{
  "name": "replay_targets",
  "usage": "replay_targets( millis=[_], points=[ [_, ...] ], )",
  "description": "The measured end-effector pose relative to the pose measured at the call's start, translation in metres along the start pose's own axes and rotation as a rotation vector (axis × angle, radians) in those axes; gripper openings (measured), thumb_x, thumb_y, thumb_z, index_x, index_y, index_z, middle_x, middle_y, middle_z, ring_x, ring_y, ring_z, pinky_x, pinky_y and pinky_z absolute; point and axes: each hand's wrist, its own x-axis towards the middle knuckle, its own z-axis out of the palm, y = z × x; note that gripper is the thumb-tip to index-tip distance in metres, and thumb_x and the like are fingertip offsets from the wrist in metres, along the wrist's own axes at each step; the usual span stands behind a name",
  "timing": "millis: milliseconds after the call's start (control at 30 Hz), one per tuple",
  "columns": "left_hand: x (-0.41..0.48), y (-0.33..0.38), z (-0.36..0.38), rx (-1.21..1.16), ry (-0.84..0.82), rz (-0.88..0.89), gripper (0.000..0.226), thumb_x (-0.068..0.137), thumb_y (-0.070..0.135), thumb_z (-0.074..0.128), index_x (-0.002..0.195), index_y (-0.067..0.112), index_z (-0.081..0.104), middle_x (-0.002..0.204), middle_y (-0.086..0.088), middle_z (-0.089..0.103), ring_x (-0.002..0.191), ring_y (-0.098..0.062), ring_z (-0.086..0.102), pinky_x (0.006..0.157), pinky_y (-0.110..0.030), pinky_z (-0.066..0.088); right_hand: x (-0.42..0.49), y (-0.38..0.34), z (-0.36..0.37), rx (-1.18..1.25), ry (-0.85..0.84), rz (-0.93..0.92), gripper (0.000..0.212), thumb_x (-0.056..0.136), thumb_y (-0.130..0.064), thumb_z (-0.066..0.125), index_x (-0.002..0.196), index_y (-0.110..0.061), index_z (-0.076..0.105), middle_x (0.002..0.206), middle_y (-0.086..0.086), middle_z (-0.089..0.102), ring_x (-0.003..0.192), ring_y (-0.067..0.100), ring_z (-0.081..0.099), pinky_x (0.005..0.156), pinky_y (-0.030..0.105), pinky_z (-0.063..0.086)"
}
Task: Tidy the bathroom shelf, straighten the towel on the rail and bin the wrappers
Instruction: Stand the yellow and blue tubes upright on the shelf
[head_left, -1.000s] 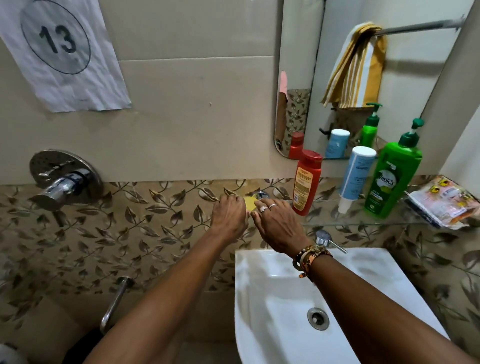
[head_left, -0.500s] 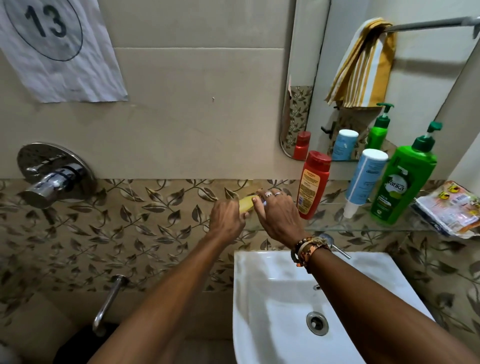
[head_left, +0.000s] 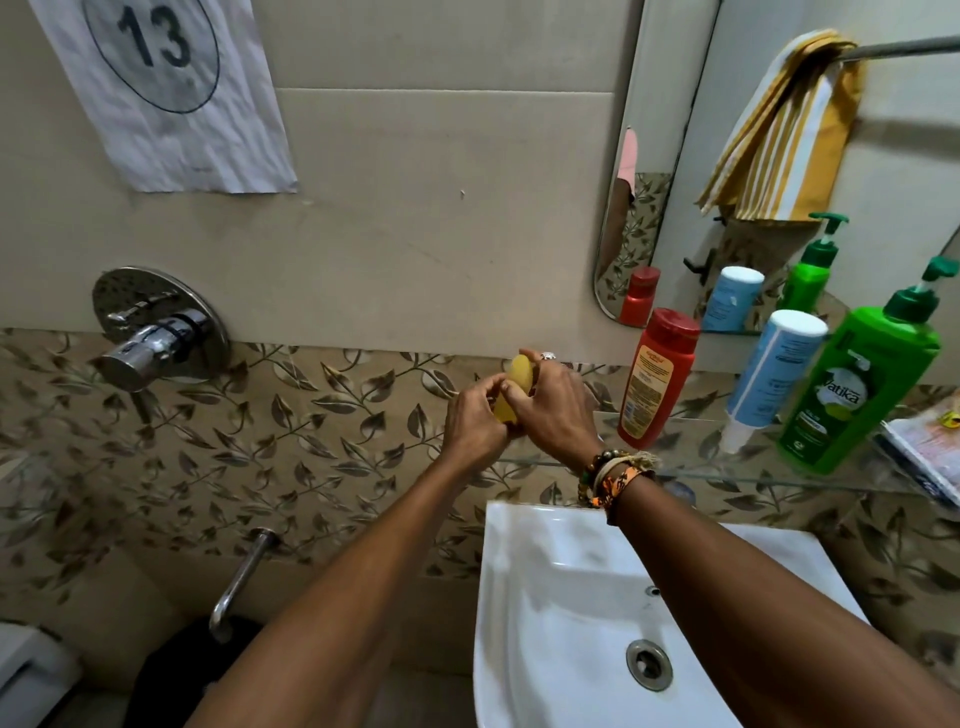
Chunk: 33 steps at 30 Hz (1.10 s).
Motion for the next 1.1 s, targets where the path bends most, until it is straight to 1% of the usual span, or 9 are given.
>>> replay_targets(
  millis=[100,167,433,500,600,733,833,933,1100],
  points=[
    [0.001,-0.001,0.004,0.094,0.047,0.009,0.050,0.079,0.010,0.080,0.125,0.017,0.062,0.109,-0.002,0.072,0.096,-0.020,0.067,0.072,-0.031,0.057,-0.001,0.000,0.002,-0.109,0.017,-0.122,0.049,0.093,-0.028,0.058,0.139,-0.016,0.049,0.106,0.013,0.067,0.098,0.029,0.061,0.077,0.033,0.045],
    [0.003,-0.002,0.007,0.150,0.084,0.003,0.050,0.079,0.013,0.079,0.126,0.016,0.060,0.113,-0.004,0.071,0.100,-0.022,0.067,0.079,-0.037,0.058,-0.003,0.000,0.003,-0.137,0.039,-0.175,0.050,0.093,-0.027,0.058,0.141,-0.015,0.047,0.104,0.013,0.067,0.095,0.029,0.062,0.076,0.035,0.045],
    [0.009,-0.008,0.012,0.168,0.140,-0.046,0.041,0.083,0.016,0.075,0.121,0.014,0.058,0.115,-0.008,0.068,0.097,-0.021,0.063,0.074,-0.034,0.053,-0.002,0.006,0.004,-0.078,-0.005,-0.139,0.055,0.089,-0.040,0.056,0.140,-0.018,0.048,0.098,0.009,0.069,0.087,0.026,0.065,0.075,0.037,0.053],
    [0.010,-0.009,0.013,0.161,0.135,-0.054,0.052,0.076,0.019,0.082,0.121,0.015,0.057,0.114,-0.007,0.068,0.097,-0.021,0.064,0.075,-0.035,0.055,-0.003,0.011,0.001,0.013,0.031,-0.053,0.052,0.088,-0.046,0.046,0.131,-0.017,0.056,0.099,0.007,0.069,0.085,0.022,0.063,0.075,0.039,0.055],
    [0.011,-0.012,0.015,0.176,0.150,-0.053,0.076,0.058,0.034,0.095,0.121,0.017,0.057,0.115,-0.005,0.069,0.102,-0.023,0.065,0.083,-0.039,0.056,-0.003,0.026,-0.008,-0.048,0.089,0.060,0.046,0.089,-0.034,0.041,0.125,-0.013,0.061,0.099,0.010,0.067,0.085,0.024,0.060,0.075,0.040,0.053],
    [0.011,-0.019,0.017,0.169,0.140,-0.044,0.082,0.055,0.035,0.096,0.124,0.016,0.055,0.118,-0.005,0.068,0.106,-0.024,0.064,0.087,-0.041,0.056,-0.004,0.039,-0.015,-0.338,-0.086,0.110,0.029,0.084,-0.030,0.051,0.102,-0.011,0.064,0.089,0.009,0.065,0.084,0.028,0.059,0.072,0.040,0.056],
    [0.009,-0.023,0.017,0.151,0.128,-0.030,0.095,0.052,0.031,0.097,0.133,0.019,0.049,0.122,-0.004,0.065,0.110,-0.024,0.062,0.090,-0.044,0.056,-0.007,0.042,-0.013,-0.470,-0.194,0.154,0.015,0.084,-0.027,0.058,0.088,-0.013,0.055,0.087,0.008,0.059,0.087,0.030,0.058,0.072,0.038,0.053],
    [0.005,-0.025,0.016,0.182,0.090,-0.006,0.109,0.056,0.026,0.094,0.148,0.019,0.035,0.133,-0.006,0.057,0.117,-0.025,0.056,0.094,-0.045,0.054,-0.008,0.045,-0.009,-0.443,-0.228,0.193,0.011,0.086,-0.022,0.059,0.090,-0.013,0.053,0.084,0.007,0.058,0.085,0.031,0.059,0.070,0.034,0.051],
    [-0.004,-0.027,0.004,0.282,0.098,0.122,0.102,0.067,0.025,0.084,0.153,0.015,0.030,0.139,-0.012,0.046,0.120,-0.024,0.050,0.098,-0.038,0.049,-0.006,0.044,-0.009,-0.347,-0.228,0.252,0.011,0.091,-0.013,0.056,0.101,-0.012,0.056,0.095,0.009,0.063,0.090,0.030,0.062,0.075,0.041,0.056]
  ],
)
